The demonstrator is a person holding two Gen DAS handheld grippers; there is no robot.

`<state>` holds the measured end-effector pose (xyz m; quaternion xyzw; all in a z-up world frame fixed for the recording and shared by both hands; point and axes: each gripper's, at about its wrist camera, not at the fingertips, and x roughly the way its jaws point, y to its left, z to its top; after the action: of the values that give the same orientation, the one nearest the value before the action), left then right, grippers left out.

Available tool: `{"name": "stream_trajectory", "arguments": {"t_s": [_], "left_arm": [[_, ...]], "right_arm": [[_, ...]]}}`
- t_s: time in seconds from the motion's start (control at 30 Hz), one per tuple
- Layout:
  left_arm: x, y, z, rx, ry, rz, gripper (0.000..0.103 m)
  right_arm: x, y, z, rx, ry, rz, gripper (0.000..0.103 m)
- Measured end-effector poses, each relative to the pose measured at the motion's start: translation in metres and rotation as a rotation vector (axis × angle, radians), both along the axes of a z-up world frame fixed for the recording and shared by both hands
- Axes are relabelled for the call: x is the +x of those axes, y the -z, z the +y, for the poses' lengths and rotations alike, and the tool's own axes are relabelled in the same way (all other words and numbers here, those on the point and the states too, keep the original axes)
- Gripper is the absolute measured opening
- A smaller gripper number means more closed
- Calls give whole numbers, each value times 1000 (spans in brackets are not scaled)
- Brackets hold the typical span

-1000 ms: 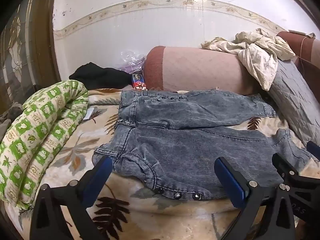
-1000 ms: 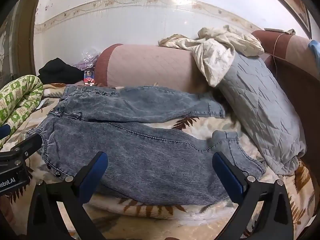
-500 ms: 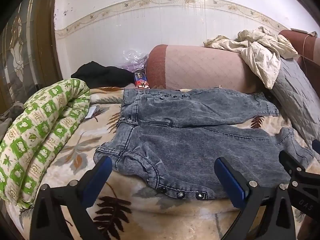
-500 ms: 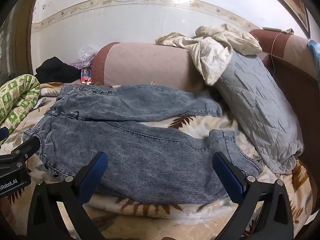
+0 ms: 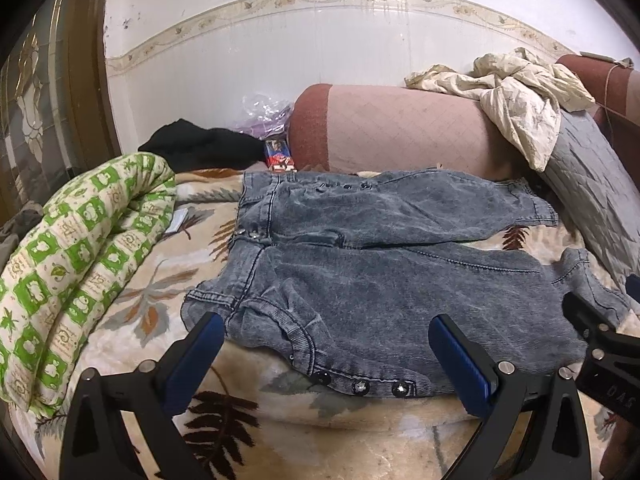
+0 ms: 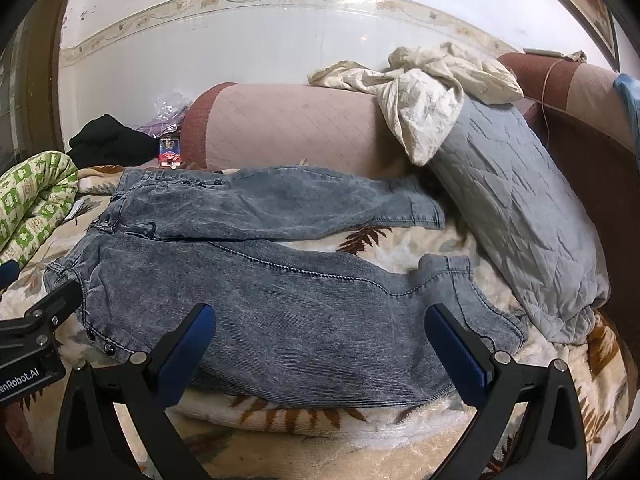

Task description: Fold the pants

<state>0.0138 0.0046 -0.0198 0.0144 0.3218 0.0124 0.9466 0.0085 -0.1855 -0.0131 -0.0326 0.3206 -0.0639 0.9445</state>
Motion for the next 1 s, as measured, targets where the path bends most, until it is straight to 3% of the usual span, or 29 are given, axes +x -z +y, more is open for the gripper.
{"name": "stream_trajectory", "arguments": {"t_s": [0.57, 0.73, 0.9, 1.0], "left_arm": [[43, 60, 4, 18, -71, 160, 103], [55, 79, 4, 7, -76, 232, 103], [63, 90, 7, -12, -69, 287, 103], [63, 93, 13, -61, -67, 297, 103]], "right_arm": [[30, 66, -49, -89, 147, 123, 103], [48, 87, -69, 9, 171, 247, 103], [53, 94, -70, 15, 174, 285, 103], [55, 96, -73, 37, 177, 298, 103]]}}
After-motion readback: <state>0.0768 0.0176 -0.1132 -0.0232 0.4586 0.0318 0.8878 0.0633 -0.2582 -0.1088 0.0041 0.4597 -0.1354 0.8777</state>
